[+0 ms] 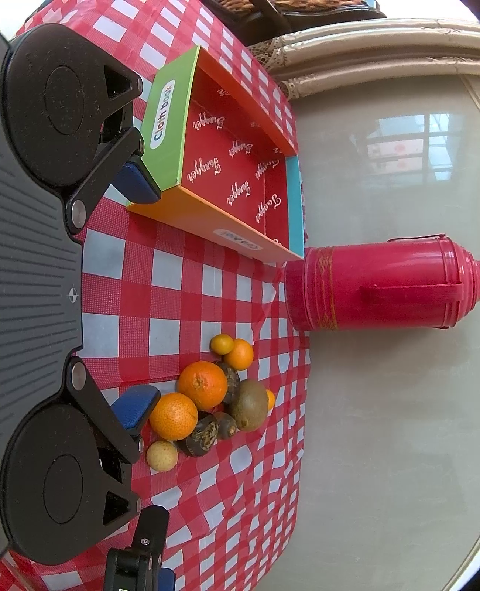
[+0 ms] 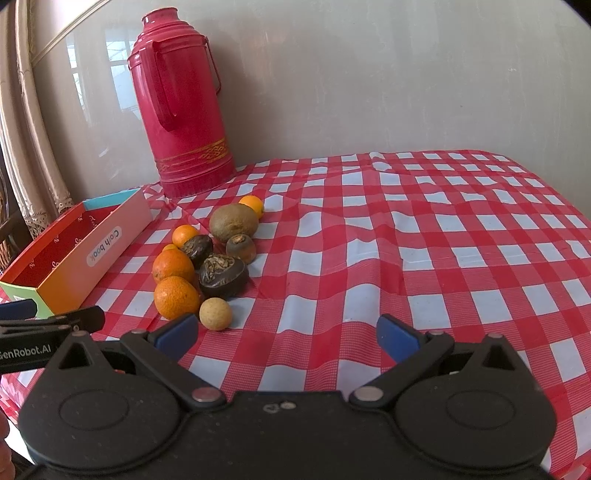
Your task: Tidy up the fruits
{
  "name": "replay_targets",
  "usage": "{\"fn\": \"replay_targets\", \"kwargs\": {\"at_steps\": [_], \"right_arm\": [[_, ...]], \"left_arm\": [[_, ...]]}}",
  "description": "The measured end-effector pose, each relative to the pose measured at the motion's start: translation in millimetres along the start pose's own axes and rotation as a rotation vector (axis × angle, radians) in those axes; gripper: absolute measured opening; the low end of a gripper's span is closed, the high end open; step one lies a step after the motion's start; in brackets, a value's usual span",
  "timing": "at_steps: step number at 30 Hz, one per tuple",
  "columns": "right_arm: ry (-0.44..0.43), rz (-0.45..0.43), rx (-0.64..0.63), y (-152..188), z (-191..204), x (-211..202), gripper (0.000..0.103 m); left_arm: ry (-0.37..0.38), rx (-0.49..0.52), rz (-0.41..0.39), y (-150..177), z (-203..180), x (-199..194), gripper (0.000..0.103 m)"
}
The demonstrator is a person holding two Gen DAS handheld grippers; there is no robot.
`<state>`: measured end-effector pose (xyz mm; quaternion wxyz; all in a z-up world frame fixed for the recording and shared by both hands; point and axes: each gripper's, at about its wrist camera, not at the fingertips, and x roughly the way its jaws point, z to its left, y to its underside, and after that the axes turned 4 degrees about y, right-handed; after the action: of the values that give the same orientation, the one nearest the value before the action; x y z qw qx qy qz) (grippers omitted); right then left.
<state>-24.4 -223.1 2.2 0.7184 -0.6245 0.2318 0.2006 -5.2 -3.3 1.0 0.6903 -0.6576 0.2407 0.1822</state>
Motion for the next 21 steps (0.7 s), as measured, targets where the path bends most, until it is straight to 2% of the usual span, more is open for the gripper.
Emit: {"fn": "replay_targets", "kwargs": {"at_steps": [16, 21], "right_arm": [[0.002, -0.012, 0.029, -1.3, -6.5, -4.2, 0.097], [-0.001, -0.02, 0.055, -3.3, -12.1, -6.2, 0.097]], "left_arm": [[0.003, 0.075, -0.026, 0.3, -12.0, -2.9, 0.103], [0.033, 0.111, -0.041, -0.1, -17.8, -4.9, 0.103]]}}
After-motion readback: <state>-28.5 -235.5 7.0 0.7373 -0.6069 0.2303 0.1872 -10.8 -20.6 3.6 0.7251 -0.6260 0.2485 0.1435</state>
